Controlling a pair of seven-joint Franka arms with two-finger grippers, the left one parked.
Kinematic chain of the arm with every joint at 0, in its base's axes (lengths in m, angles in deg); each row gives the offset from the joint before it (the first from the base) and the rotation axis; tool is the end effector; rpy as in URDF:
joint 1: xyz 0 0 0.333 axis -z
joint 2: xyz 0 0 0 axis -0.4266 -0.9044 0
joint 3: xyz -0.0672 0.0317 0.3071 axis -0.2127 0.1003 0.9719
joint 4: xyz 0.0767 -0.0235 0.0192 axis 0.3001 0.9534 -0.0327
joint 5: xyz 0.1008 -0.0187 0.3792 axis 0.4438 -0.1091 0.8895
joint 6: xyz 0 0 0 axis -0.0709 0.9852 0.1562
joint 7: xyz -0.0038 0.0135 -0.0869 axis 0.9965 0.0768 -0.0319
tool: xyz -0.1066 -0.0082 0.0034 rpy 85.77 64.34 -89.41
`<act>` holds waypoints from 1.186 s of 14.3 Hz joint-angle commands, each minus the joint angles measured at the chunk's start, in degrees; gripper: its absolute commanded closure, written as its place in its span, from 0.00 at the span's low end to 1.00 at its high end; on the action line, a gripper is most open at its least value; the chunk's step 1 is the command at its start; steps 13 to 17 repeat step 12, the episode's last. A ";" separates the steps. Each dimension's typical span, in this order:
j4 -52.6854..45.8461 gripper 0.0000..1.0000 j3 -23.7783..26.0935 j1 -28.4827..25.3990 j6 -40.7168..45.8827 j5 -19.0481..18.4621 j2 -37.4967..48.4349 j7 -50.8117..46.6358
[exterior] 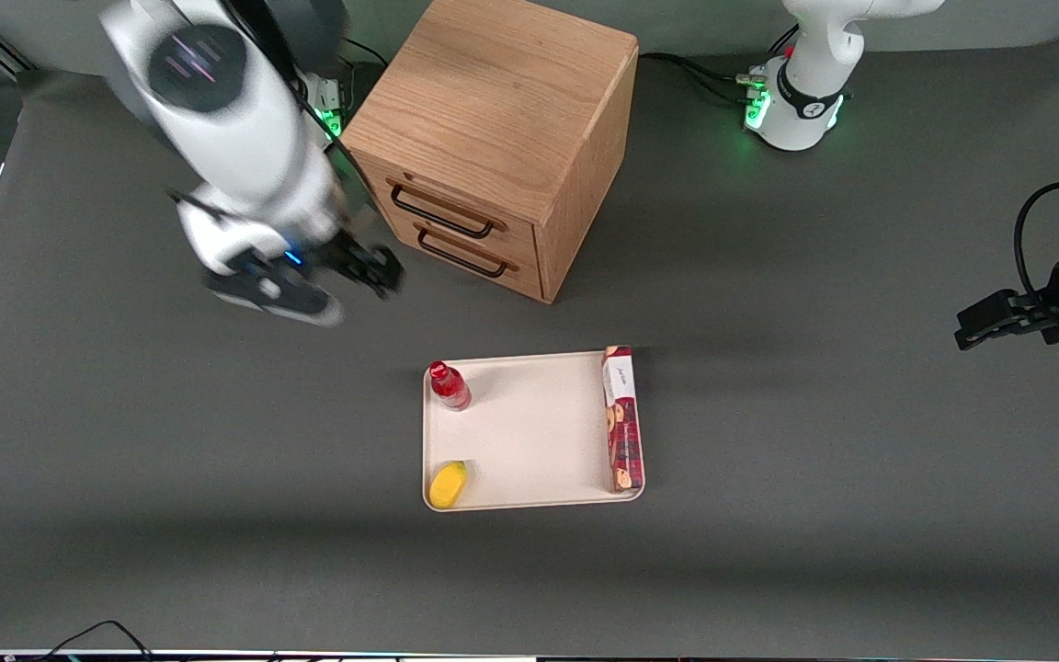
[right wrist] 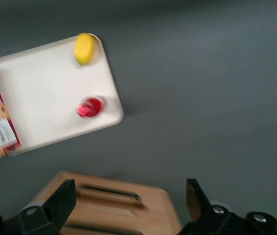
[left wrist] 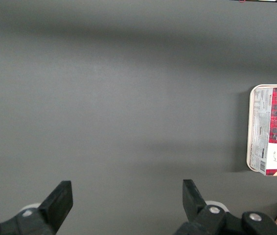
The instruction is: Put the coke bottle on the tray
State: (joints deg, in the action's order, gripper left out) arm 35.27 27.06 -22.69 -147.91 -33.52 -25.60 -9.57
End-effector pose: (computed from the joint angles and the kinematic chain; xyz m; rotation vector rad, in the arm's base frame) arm 0.5321 0.2669 0.6253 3.0445 -0.3478 -0.0420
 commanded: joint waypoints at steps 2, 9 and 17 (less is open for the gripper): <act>13.28 0.00 -14.12 0.86 1.06 6.96 15.13 19.15; 37.32 0.00 -27.15 0.69 -12.92 10.57 29.75 35.89; 32.59 0.00 -27.42 0.68 -12.30 10.65 26.95 36.07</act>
